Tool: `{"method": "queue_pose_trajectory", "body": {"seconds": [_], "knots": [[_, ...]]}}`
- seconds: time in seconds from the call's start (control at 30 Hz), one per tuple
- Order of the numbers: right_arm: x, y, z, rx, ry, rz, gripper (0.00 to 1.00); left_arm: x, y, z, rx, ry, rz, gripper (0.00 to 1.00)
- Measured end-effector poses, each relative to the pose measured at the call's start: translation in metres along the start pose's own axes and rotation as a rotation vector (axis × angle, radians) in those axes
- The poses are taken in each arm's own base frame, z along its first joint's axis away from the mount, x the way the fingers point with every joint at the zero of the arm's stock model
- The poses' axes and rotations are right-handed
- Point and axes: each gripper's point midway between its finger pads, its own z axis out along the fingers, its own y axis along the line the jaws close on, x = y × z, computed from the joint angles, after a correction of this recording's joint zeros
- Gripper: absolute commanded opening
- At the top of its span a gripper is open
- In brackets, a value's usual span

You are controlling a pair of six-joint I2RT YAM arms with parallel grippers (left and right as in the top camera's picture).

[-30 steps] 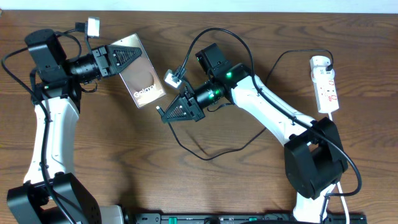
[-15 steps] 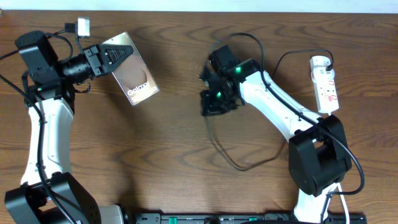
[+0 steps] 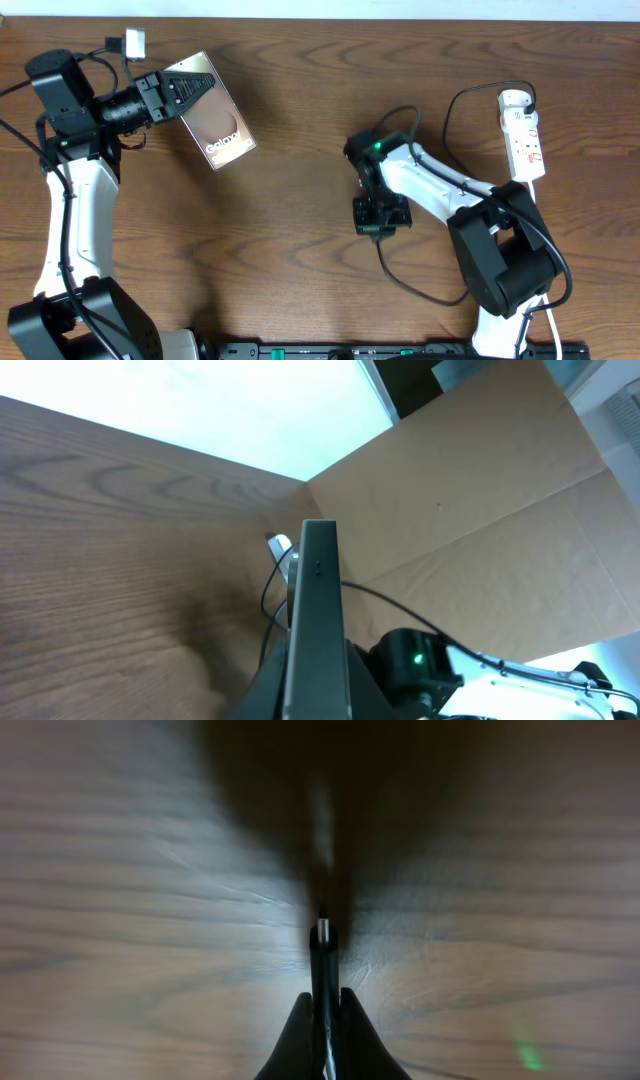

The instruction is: Plug charger to phone and switch on socket

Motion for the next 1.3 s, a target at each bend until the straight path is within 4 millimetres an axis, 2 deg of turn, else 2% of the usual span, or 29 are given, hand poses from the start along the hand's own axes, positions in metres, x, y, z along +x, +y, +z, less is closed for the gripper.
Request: {"method": "queue_pose_trajectory", "body": {"seconds": [0.13,0.7,1.3], "knots": [[0.014,0.001,0.011,0.000,0.044,0.005,0.01,0.000,0.000,0.000,0.000,0.000,0.000,0.07],[0.048,0.024,0.025,-0.048,0.087,-0.004,0.01,0.000,0.000,0.000,0.000,0.000,0.000,0.07],[0.051,0.027,0.026,-0.071,0.097,0.014,0.01,0.000,0.000,0.000,0.000,0.000,0.000,0.07]]}}
